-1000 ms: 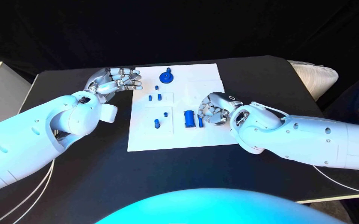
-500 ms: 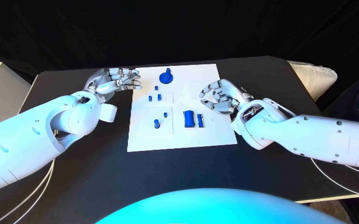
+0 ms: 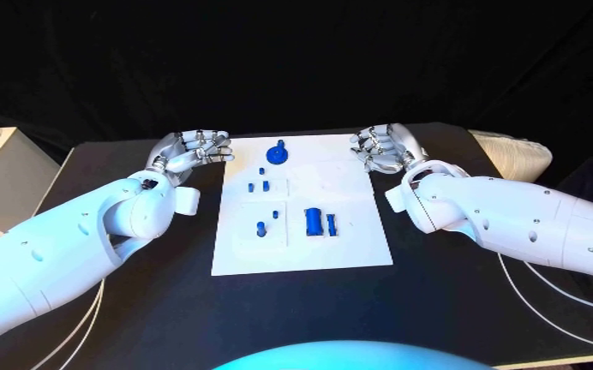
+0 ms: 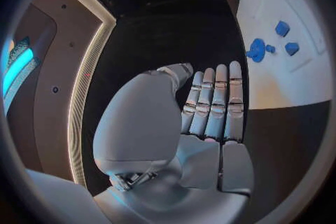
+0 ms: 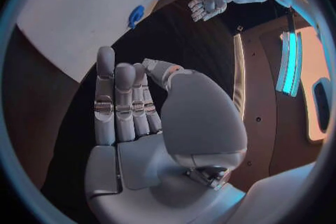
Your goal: Assemble the parts on the task board
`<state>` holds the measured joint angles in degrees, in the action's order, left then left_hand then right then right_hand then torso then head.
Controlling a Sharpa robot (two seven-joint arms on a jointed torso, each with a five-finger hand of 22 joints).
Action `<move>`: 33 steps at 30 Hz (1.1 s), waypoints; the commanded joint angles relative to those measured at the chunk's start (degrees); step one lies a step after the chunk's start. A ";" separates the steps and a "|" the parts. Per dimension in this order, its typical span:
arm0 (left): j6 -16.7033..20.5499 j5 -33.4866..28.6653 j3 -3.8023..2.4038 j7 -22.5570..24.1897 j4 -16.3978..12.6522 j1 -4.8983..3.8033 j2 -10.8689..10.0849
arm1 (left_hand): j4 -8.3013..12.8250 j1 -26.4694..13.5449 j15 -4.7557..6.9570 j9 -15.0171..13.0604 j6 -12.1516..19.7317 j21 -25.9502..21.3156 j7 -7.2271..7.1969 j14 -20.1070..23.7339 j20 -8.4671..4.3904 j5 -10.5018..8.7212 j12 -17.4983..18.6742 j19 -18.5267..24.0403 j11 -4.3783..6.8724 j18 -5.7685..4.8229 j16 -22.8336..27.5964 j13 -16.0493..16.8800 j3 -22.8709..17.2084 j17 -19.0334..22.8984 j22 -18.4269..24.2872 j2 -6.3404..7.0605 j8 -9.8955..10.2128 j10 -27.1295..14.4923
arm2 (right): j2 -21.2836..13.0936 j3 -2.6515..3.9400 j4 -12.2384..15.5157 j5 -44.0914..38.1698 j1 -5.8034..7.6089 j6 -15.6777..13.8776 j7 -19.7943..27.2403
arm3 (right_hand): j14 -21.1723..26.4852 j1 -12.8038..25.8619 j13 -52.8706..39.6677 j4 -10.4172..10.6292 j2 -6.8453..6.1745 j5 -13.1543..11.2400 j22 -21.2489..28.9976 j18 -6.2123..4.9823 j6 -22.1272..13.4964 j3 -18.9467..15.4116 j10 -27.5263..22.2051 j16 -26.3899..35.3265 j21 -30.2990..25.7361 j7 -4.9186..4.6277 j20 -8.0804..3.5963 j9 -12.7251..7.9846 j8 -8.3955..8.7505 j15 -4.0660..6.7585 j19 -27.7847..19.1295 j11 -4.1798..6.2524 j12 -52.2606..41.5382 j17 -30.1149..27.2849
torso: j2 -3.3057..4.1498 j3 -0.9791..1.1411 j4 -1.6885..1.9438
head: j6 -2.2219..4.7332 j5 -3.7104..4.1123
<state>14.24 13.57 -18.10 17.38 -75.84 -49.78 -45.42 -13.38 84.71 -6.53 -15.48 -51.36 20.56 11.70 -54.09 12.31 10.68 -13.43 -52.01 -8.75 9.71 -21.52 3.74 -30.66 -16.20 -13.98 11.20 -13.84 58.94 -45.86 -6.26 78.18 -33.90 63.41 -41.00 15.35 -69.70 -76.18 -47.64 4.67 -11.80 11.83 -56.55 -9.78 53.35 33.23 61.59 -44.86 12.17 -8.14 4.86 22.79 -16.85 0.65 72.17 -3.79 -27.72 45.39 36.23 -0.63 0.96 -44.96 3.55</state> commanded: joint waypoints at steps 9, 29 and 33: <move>4.76 -2.87 -0.17 4.17 6.51 -0.09 4.16 | -2.05 -0.52 -2.99 2.27 3.13 -10.27 -1.55 4.36 3.49 -0.02 9.22 3.37 -2.26 0.67 10.53 -0.12 1.45 2.20 6.66 0.89 2.50 -0.65 | 6.02 0.93 -10.31 19.71 -0.06 12.12 7.73 | 8.30 -0.45 28.90 -0.45 1.25 -0.30 15.85 -0.35 -2.07 0.92 0.94 26.40 -8.66 -2.48 4.83 -2.19 2.55 -4.95 -11.07 -3.29 19.41 -14.28 | -2.16 -0.03 -0.78 | 5.40 -2.16; 15.74 -7.33 8.21 7.13 -2.49 -4.77 2.94 | 13.38 -84.71 6.53 15.48 51.36 -20.56 -11.70 54.09 -12.31 -10.68 13.43 52.01 8.75 -9.71 21.52 -3.74 30.66 16.20 13.98 -11.20 13.84 -58.94 | 3.91 3.70 0.29 25.88 -1.71 3.10 10.17 | 69.70 76.18 47.64 -4.67 11.80 -11.83 56.55 9.78 -53.35 -33.23 -61.59 44.86 -12.17 8.14 -4.86 -22.79 16.85 -0.65 -72.17 3.79 27.72 -45.39 | -4.81 0.57 -0.94 | 10.21 -3.44; 21.88 -10.04 12.51 9.43 -7.54 -7.21 1.98 | 13.38 -84.71 6.53 15.48 51.36 -20.56 -11.70 54.09 -12.31 -10.68 13.43 52.01 8.75 -9.71 21.52 -3.74 30.66 16.20 13.98 -11.20 13.84 -58.94 | 2.60 4.92 5.78 29.71 -2.45 0.13 12.21 | 69.70 76.18 47.64 -4.67 11.80 -11.83 56.55 9.78 -53.35 -33.23 -61.59 44.86 -12.17 8.14 -4.86 -22.79 16.85 -0.65 -72.17 3.79 27.72 -45.39 | -5.05 0.63 -0.96 | 10.58 -3.55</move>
<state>28.11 7.46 -5.68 22.64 -82.25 -56.62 -43.28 -0.79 18.39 -0.54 -0.76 -2.75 0.60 0.61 -2.87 0.97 0.69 -0.38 -2.81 -0.62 1.18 -0.65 0.24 -1.79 -0.79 -0.37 0.66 -0.75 4.04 -42.94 -1.44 82.67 -9.44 61.18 -36.63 23.52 -5.29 -12.52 -0.67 0.20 -0.58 0.75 -1.93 -1.22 2.96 1.96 6.15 -0.83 0.50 -0.65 0.60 1.15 -0.86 -0.29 4.60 -0.43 -0.60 1.58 31.65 -0.09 0.02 -34.72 0.07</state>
